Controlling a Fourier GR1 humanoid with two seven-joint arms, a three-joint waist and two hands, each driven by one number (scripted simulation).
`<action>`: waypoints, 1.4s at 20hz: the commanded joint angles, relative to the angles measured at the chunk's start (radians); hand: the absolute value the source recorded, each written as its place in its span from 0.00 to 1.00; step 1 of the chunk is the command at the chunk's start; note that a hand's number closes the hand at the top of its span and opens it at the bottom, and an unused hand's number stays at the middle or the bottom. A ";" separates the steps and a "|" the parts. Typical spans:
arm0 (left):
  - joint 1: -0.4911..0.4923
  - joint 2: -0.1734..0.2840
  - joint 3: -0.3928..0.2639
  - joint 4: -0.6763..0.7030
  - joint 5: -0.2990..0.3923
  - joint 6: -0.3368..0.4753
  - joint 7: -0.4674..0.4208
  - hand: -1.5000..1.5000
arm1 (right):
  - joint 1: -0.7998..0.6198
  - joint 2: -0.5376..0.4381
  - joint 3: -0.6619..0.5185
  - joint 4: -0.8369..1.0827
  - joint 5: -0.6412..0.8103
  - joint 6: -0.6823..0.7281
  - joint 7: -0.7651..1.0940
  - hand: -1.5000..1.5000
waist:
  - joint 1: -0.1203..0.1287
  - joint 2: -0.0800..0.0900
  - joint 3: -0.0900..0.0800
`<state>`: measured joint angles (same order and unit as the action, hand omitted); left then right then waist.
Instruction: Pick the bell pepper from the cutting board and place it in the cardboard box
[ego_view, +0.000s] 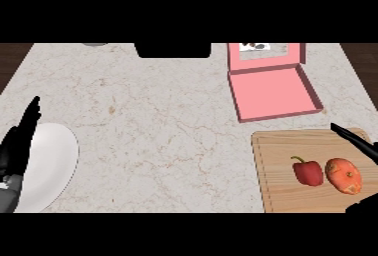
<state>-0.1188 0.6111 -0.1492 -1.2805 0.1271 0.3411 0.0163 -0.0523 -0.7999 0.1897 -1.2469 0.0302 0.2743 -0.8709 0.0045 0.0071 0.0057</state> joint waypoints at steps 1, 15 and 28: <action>-0.027 -0.013 -0.006 0.047 -0.033 0.001 0.007 0.50 | -0.059 -0.030 -0.015 0.200 0.110 0.007 -0.283 0.00 | 0.008 0.001 -0.002; 0.027 -0.003 0.009 -0.068 -0.036 -0.027 0.065 0.50 | -0.218 -0.179 0.186 -0.009 0.556 -0.066 0.141 0.00 | 0.007 -0.012 -0.007; 0.038 -0.061 0.094 0.057 -0.088 -0.074 -0.057 0.50 | -0.319 0.021 0.248 -0.036 0.814 0.098 0.391 0.00 | 0.001 -0.007 -0.006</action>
<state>-0.1065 0.5555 -0.0943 -1.2764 0.0363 0.3025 0.0297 -0.3426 -0.8265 0.4304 -1.2796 0.7773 0.3346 -0.5274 0.0051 0.0000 -0.0003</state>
